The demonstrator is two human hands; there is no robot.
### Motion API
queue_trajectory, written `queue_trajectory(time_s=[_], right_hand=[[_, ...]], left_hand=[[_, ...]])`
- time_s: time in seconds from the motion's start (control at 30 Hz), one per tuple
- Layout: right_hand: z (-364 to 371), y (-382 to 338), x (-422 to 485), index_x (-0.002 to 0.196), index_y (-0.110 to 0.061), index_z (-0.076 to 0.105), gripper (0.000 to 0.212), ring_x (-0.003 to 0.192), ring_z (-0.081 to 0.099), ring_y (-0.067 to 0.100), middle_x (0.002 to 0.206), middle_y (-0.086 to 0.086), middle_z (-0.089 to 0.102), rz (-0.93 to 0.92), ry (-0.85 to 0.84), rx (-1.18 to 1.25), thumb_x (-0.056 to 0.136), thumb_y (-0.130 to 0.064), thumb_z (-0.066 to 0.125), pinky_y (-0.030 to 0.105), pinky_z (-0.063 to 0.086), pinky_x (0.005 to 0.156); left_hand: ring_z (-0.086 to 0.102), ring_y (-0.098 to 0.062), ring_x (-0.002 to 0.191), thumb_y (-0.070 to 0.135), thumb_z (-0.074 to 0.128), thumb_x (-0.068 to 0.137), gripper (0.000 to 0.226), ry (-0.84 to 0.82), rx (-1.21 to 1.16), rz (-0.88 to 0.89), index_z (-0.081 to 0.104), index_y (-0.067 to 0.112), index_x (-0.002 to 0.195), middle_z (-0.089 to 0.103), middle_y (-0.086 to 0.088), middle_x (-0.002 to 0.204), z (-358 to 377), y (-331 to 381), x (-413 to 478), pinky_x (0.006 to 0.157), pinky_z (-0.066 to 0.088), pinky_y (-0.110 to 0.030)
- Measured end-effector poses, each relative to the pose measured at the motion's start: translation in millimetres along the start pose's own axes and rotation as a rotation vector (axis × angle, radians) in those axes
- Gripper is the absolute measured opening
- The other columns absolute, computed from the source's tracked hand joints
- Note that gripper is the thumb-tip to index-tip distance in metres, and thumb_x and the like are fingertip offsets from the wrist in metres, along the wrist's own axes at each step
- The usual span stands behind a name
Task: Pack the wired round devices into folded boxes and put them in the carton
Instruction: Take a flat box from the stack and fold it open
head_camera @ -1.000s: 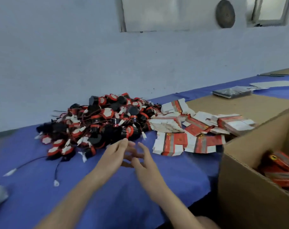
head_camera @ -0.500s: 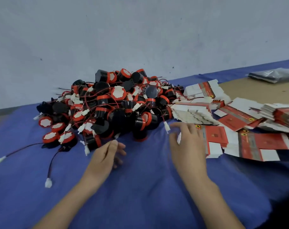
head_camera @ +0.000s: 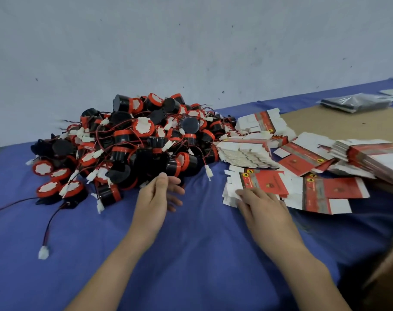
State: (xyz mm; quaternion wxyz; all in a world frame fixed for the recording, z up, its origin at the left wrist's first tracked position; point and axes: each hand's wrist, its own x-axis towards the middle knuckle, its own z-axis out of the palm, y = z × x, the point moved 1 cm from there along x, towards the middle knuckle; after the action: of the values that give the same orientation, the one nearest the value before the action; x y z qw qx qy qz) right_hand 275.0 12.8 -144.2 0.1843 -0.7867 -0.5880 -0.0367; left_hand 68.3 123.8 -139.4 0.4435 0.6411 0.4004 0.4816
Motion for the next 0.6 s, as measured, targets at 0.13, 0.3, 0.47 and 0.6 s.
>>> queue_trajectory(time_s=[0.13, 0.3, 0.47, 0.6], right_hand=[[-20, -5, -10, 0.123, -0.031, 0.063, 0.036, 0.111, 0.059, 0.015, 0.118, -0.014, 0.066, -0.065, 0.338, 0.585, 0.108, -0.036, 0.030, 0.031, 0.045, 0.095], [-36, -28, -23, 0.110, -0.029, 0.067, 0.029, 0.100, 0.066, -0.003, 0.108, -0.016, 0.072, 0.023, 0.448, 1.344, 0.108, -0.037, 0.040, 0.008, 0.048, 0.079], [-28, -49, -18, 0.092, -0.046, 0.075, 0.034, 0.091, 0.072, 0.002, 0.100, -0.012, 0.077, 0.215, 0.140, 1.580, 0.106, -0.041, 0.044, 0.021, 0.056, 0.073], [-17, -63, -7, 0.087, -0.026, 0.068, 0.032, 0.060, 0.061, -0.012, 0.077, -0.016, 0.069, 0.289, 0.058, 1.568, 0.107, -0.037, 0.044, 0.007, 0.046, 0.050]], left_hand=[[0.069, -0.013, 0.073, 0.035, 0.035, 0.108, 0.039, 0.094, -0.062, -0.020, 0.069, 0.018, 0.099, 0.075, 0.003, 0.088, 15, 11, -18, 0.064, 0.055, -0.024], [0.062, 0.006, 0.101, 0.043, 0.033, 0.105, 0.029, 0.149, -0.068, -0.006, 0.060, 0.040, 0.115, 0.069, 0.023, 0.104, 26, 24, -48, 0.082, 0.047, -0.013], [0.059, 0.020, 0.095, 0.047, 0.030, 0.104, 0.030, 0.126, -0.096, 0.012, 0.060, 0.049, 0.109, 0.066, 0.038, 0.100, 22, 37, -71, 0.070, 0.042, 0.002], [0.068, 0.005, 0.083, 0.040, 0.032, 0.107, 0.043, 0.043, -0.086, 0.008, 0.072, 0.044, 0.092, 0.075, 0.016, 0.091, -4, 44, -70, 0.061, 0.046, -0.004]])
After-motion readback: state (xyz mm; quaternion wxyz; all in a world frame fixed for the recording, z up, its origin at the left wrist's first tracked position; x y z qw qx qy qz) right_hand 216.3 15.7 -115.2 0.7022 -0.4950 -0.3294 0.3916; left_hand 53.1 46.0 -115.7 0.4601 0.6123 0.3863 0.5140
